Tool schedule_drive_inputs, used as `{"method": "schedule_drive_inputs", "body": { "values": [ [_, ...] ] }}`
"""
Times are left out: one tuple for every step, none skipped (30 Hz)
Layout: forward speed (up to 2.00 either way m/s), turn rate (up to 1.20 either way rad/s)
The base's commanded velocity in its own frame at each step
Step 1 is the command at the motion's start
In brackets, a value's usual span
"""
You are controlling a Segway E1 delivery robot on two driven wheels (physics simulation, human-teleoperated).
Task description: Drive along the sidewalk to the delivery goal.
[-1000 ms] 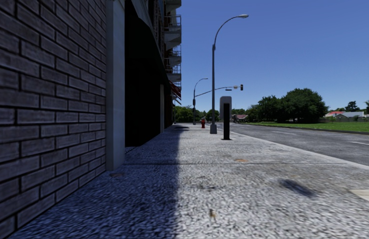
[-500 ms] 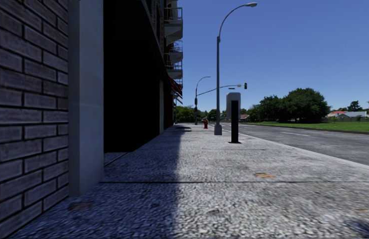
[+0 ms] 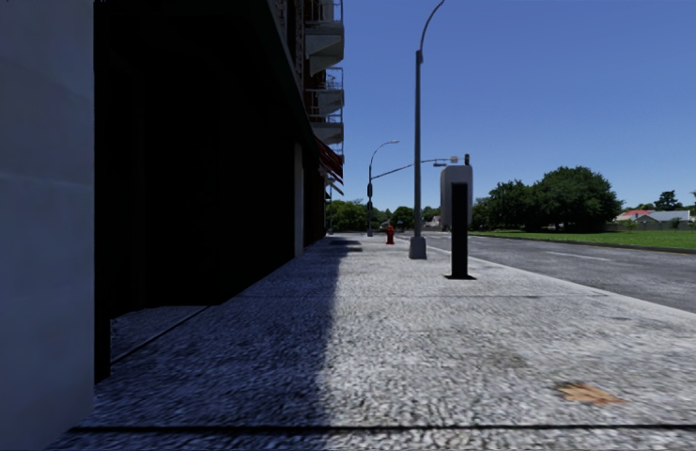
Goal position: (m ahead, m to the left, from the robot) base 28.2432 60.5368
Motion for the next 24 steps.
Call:
{"method": "schedule_drive_inputs", "body": {
  "values": [
    [2.00,0.00],
    [2.00,0.00],
    [2.00,0.00],
    [2.00,0.00],
    [2.00,0.00],
    [2.00,0.00],
    [2.00,0.00],
    [2.00,0.00],
    [2.00,0.00],
    [2.00,0.00],
    [2.00,0.00],
    [2.00,0.00],
    [2.00,0.00],
    [2.00,0.00],
    [2.00,0.00],
    [2.00,0.00],
    [2.00,0.00],
    [2.00,0.00],
    [2.00,0.00],
    [2.00,0.00],
    [2.00,0.00],
    [2.00,0.00],
    [2.00,0.00],
    [2.00,0.00]
  ]
}}
